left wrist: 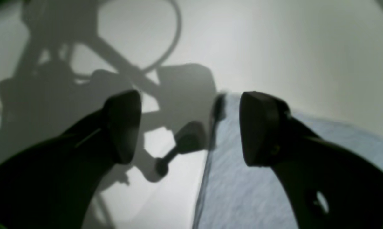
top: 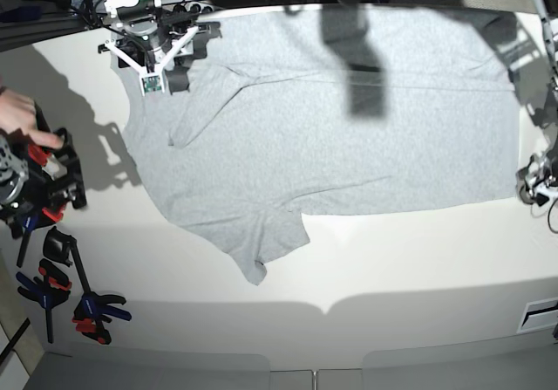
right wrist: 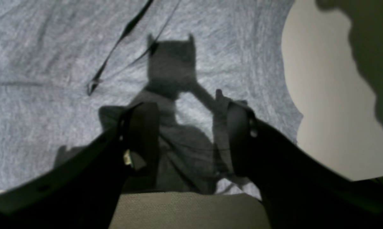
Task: Fold the T-shirt properly
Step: 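Move the left gripper down along the shirt's side edge toward the hem, then reach the right gripper to the sleeve and grasp its edge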
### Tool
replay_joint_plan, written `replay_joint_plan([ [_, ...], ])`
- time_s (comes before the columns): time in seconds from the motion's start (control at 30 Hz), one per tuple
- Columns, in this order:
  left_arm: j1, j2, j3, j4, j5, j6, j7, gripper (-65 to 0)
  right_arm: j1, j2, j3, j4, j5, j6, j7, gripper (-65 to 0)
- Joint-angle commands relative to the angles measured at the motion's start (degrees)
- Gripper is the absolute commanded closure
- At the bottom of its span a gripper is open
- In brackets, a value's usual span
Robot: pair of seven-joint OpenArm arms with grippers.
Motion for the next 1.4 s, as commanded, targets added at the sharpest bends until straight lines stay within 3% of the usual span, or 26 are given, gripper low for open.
replay_joint_plan([
  [0.0,-1.14,-0.90,-0.17,0.83,-1.03,-0.90,-1.01,-44.6,0.02,0.33,0.24,1.09,0.11,0.39,0.74,-32.6],
  [0.23,4.11,4.31,-0.17,0.85,-1.38,-1.36,-0.31,-44.6,0.02,0.33,0.24,1.09,0.11,0.42,0.66,-32.6],
  [0.37,5.86,7.32,-0.17,1.03,-1.40,-6.78,4.31,-44.6,0.02,0.33,0.24,1.11,0.09,0.42,0.46,-32.6],
  [0.43,6.45,7.76,-0.17,1.90,-1.92,-6.88,6.78,-43.1,0.02,0.33,0.24,1.11,0.09,0.42,0.46,-32.6],
  [0.6,6.97,6.95,-0.17,5.03,-2.84,-6.88,9.38,-25.0,0.04,0.33,0.24,1.11,0.09,0.42,0.50,-32.6],
  [0.8,6.97,6.21,-0.17,7.50,-2.97,-6.88,8.41,-1.3,2.27,0.33,0.24,1.14,0.11,0.44,2.03,-32.5],
  [0.83,6.97,6.23,-0.17,7.93,-3.91,-6.88,8.41,0.0,3.28,0.33,0.24,1.14,0.09,0.68,2.78,-32.5],
  [0.97,6.95,6.21,-0.17,9.35,-9.33,-6.88,8.41,0.0,11.06,0.33,0.24,0.33,0.13,5.01,1.90,-32.5],
  [1.13,6.93,6.21,-0.17,10.54,-12.76,-6.88,8.44,0.0,25.42,0.33,0.24,-5.44,3.19,5.60,1.18,-32.5],
  [1.37,6.97,6.14,-0.17,10.67,-12.61,-6.88,8.72,0.0,48.74,0.31,-0.39,-30.23,6.88,10.12,1.07,-32.5],
])
